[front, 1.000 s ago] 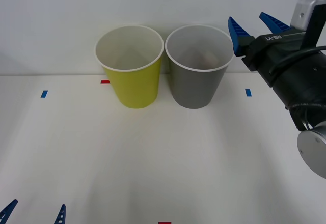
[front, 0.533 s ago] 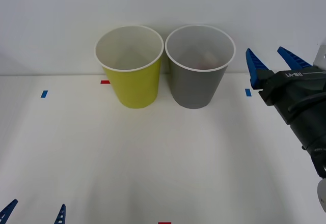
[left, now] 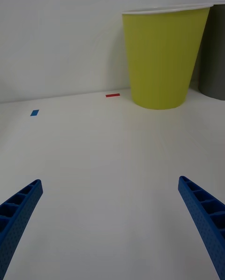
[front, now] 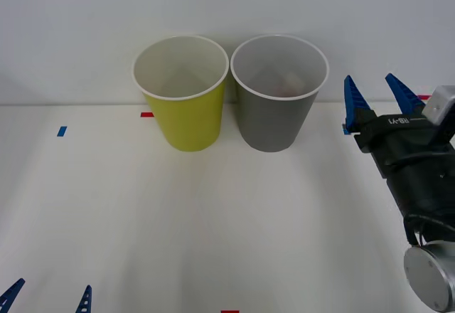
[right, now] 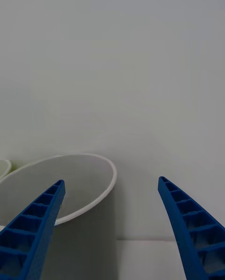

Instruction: Put cans in the gray bin and PET bottles in the light green bin.

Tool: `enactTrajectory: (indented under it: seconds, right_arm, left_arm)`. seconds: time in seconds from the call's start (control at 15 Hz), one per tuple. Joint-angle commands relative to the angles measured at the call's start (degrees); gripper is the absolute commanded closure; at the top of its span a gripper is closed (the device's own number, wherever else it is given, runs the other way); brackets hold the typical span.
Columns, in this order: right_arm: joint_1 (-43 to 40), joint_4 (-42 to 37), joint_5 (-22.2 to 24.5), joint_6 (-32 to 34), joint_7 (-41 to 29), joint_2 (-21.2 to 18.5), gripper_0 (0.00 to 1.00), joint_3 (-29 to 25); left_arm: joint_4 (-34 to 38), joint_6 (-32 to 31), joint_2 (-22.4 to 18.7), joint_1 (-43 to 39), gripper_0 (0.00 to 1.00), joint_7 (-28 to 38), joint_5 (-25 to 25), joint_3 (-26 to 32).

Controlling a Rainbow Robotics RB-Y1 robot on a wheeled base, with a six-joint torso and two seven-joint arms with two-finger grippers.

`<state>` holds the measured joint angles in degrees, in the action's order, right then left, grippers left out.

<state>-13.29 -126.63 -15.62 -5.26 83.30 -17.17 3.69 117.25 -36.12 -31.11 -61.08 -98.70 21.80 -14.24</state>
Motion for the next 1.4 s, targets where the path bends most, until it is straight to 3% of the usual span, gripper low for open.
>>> enactTrajectory:
  seconds: [0.07, 0.47, 0.93, 1.07, 1.4]
  right_arm:
    - [-4.38, 8.77, 1.65, 12.47, 2.66, -2.34, 0.36, 1.06]
    - [-17.74, 9.73, 4.11, 25.30, 6.08, -1.90, 0.35, 1.15]
    - [-34.17, 10.00, 7.27, 37.43, 8.90, 3.20, 0.35, 2.29]
    - [-35.76, 14.48, 8.15, 44.02, 9.25, 4.69, 0.36, 2.82]
    - [-41.73, 15.18, 8.68, 47.89, 8.72, 4.25, 0.35, 3.17]
  left_arm:
    - [0.00, 0.00, 0.00, 0.00, 0.00, 0.00, 0.00, 0.00]
    - [0.00, 0.00, 0.00, 0.00, 0.00, 0.00, 0.00, 0.00]
    - [0.00, 0.00, 0.00, 0.00, 0.00, 0.00, 0.00, 0.00]
    - [0.00, 0.00, 0.00, 0.00, 0.00, 0.00, 0.00, 0.00]
    - [0.00, 0.00, 0.00, 0.00, 0.00, 0.00, 0.00, 0.00]
